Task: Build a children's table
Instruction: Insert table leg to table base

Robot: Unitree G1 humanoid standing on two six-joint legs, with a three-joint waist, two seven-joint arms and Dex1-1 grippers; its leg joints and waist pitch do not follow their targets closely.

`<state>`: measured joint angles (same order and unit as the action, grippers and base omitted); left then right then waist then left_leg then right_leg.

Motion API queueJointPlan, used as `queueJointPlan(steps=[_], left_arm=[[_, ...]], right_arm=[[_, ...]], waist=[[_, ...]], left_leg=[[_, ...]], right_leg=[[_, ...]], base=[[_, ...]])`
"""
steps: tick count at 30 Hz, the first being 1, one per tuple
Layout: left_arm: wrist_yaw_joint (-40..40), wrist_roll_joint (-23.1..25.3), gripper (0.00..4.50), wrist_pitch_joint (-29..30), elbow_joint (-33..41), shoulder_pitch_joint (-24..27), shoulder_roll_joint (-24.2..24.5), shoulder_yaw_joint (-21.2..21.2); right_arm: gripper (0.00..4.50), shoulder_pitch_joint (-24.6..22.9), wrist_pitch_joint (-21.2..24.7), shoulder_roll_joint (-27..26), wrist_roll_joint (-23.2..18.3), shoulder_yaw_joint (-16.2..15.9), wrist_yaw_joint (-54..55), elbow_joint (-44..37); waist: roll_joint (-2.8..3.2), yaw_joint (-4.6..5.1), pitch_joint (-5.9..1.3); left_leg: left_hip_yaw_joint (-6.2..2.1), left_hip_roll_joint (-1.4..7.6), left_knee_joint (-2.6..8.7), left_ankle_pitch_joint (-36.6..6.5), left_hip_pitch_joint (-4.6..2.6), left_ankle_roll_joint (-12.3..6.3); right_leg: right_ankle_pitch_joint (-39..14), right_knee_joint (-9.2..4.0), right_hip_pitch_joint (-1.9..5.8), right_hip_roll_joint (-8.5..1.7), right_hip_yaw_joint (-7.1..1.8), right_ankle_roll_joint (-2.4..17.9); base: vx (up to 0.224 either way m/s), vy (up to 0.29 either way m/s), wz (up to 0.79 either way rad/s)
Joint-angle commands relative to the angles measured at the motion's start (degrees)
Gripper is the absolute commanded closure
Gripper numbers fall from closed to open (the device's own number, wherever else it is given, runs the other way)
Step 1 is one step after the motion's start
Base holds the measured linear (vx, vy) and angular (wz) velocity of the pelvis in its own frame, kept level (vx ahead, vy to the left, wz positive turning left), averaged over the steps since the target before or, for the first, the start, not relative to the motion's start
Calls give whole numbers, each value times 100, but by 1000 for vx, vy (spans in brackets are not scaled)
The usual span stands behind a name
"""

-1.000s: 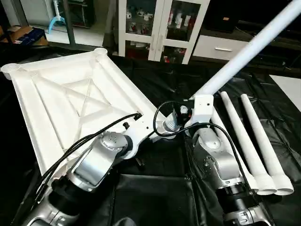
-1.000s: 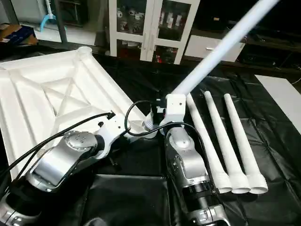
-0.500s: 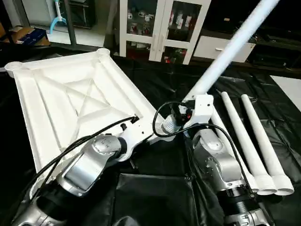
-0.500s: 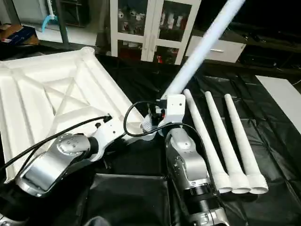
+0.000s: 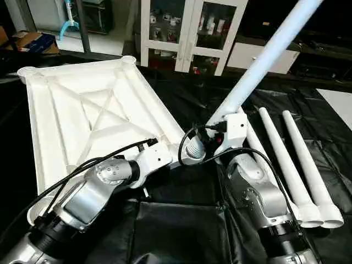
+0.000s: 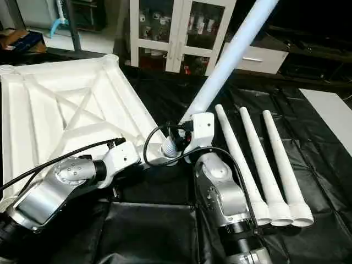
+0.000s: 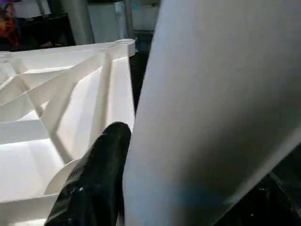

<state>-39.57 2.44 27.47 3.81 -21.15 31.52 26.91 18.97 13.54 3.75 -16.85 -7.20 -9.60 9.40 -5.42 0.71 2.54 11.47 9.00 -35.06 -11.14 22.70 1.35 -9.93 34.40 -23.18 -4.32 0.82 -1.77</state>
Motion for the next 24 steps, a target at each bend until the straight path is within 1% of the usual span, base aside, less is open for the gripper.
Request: queueJointPlan(steps=[1, 2, 3, 5, 6, 7, 8, 9, 11, 12, 13, 14, 15, 16, 17, 18, 19, 21, 22, 23, 24], left_arm=[[-26, 137, 450, -399, 39, -28, 180, -300], [-86, 138, 450, -550, 17, -21, 229, -264], [-128, 141, 450, -604, 6, -20, 260, -244], [-268, 97, 450, -836, -43, -3, 318, -224], [-385, 21, 450, -893, -37, 19, 345, -229], [-506, -55, 450, -929, -4, 42, 372, -227], [-567, -93, 450, -933, 24, 53, 384, -223], [-586, -107, 450, -953, 27, 55, 391, -219], [-624, -113, 450, -972, 39, 69, 420, -201], [-663, -124, 450, -1033, 30, 93, 429, -196], [-673, -125, 450, -1068, 19, 100, 430, -198], [-683, -120, 450, -1125, 9, 108, 429, -193], [-693, -119, 450, -1162, -3, 113, 428, -195], [-704, -125, 450, -1182, -12, 116, 426, -198], [-726, -144, 450, -1205, -15, 123, 429, -208], [-733, -150, 450, -1216, -17, 124, 430, -211], [-750, -160, 450, -1249, -25, 125, 432, -219], [-772, -165, 450, -1292, -42, 126, 439, -231], [-785, -168, 450, -1318, -47, 125, 441, -235], [-782, -171, 450, -1323, -43, 126, 437, -236], [-788, -185, 450, -1337, -38, 132, 426, -245]], right_arm=[[237, -106, 210, 288, 11, 249, -67, 120], [239, -65, 258, 361, -46, 195, -280, 89], [241, -29, 317, 443, -70, 141, -451, 70], [242, 36, 379, 610, -145, 74, -839, 63], [242, 103, 456, 683, -307, 174, -1040, 85], [243, 185, 536, 777, -497, 294, -1271, 104], [245, 232, 566, 838, -592, 360, -1401, 112], [247, 246, 575, 858, -608, 387, -1462, 111], [248, 321, 725, 938, -821, 524, -1702, 125], [250, 397, 926, 1120, -1082, 637, -2079, 149], [251, 407, 975, 1169, -1133, 645, -2173, 151], [252, 411, 1012, 1263, -1163, 626, -2329, 159], [252, 406, 1018, 1330, -1117, 580, -2427, 171], [254, 397, 1014, 1401, -1052, 518, -2526, 183], [258, 367, 987, 1521, -963, 390, -2738, 185], [261, 356, 963, 1565, -923, 342, -2811, 186], [262, 339, 912, 1647, -858, 247, -2948, 186], [262, 332, 886, 1704, -833, 184, -3058, 180], [262, 312, 888, 1722, -875, 176, -3147, 141], [262, 297, 917, 1703, -930, 203, -3166, 116], [262, 287, 986, 1673, -1038, 250, -3205, 85]], waist=[[154, -8, -341], [159, -8, -340], [142, -7, -342], [150, -16, -334], [149, -25, -332], [118, -35, -339], [134, -52, -339], [134, -61, -341], [128, -88, -351], [91, -97, -355], [103, -110, -352], [62, -103, -351], [75, -122, -347], [73, -125, -345], [66, -124, -343], [38, -120, -344], [43, -125, -340], [42, -118, -333], [-9, -111, -332], [10, -120, -327], [23, -120, -329]], left_leg=[[-196, 384, 501, -1273, -212, 375], [-192, 385, 501, -1268, -216, 382], [-194, 383, 499, -1247, -213, 368], [-191, 388, 497, -1300, -221, 338], [-187, 388, 497, -1307, -218, 335], [-185, 397, 489, -1302, -232, 308], [-183, 397, 486, -1234, -234, 284], [-175, 397, 480, -1177, -234, 281], [-165, 394, 469, -1014, -236, 246], [-159, 394, 465, -924, -232, 197], [-157, 398, 459, -858, -234, 159], [-146, 396, 453, -833, -227, 131], [-146, 397, 451, -813, -225, 126], [-145, 396, 451, -817, -227, 123], [-146, 394, 448, -853, -218, 122], [-143, 395, 445, -885, -216, 114], [-144, 397, 444, -907, -217, 113], [-149, 403, 444, -1012, -213, 106], [-149, 407, 443, -1062, -206, 103], [-158, 410, 447, -1080, -208, 110], [-158, 414, 446, -1094, -220, 128]], right_leg=[[-682, -266, 149, -273, -163, 990], [-670, -263, 141, -275, -164, 996], [-677, -260, 146, -274, -160, 1006], [-739, -269, 140, -278, -162, 1027], [-785, -273, 138, -285, -166, 1036], [-780, -271, 142, -290, -166, 1055], [-710, -260, 143, -291, -165, 1090], [-656, -253, 138, -289, -165, 1106], [-505, -237, 149, -291, -165, 1166], [-448, -223, 163, -291, -159, 1217], [-382, -219, 167, -288, -155, 1249], [-381, -226, 165, -288, -154, 1259], [-443, -225, 171, -300, -156, 1260], [-474, -231, 170, -301, -155, 1263], [-572, -238, 169, -304, -156, 1267], [-627, -245, 168, -304, -153, 1268], [-680, -249, 165, -312, -156, 1268], [-886, -270, 151, -327, -164, 1253], [-993, -281, 152, -328, -165, 1233], [-1051, -275, 150, -336, -165, 1233], [-1096, -280, 133, -331, -165, 1226]], base=[[0, 0, 0], [0, 0, 0], [0, 0, 0], [0, 0, 0], [0, 0, 0], [0, 0, 0], [0, 0, 0], [0, 0, 0], [0, 0, 0], [0, 0, 0], [0, 0, 0], [0, 0, 0], [0, 0, 0], [0, 0, 0], [0, 0, 0], [0, 0, 0], [0, 0, 0], [0, 0, 0], [0, 0, 0], [0, 0, 0], [0, 0, 0]])
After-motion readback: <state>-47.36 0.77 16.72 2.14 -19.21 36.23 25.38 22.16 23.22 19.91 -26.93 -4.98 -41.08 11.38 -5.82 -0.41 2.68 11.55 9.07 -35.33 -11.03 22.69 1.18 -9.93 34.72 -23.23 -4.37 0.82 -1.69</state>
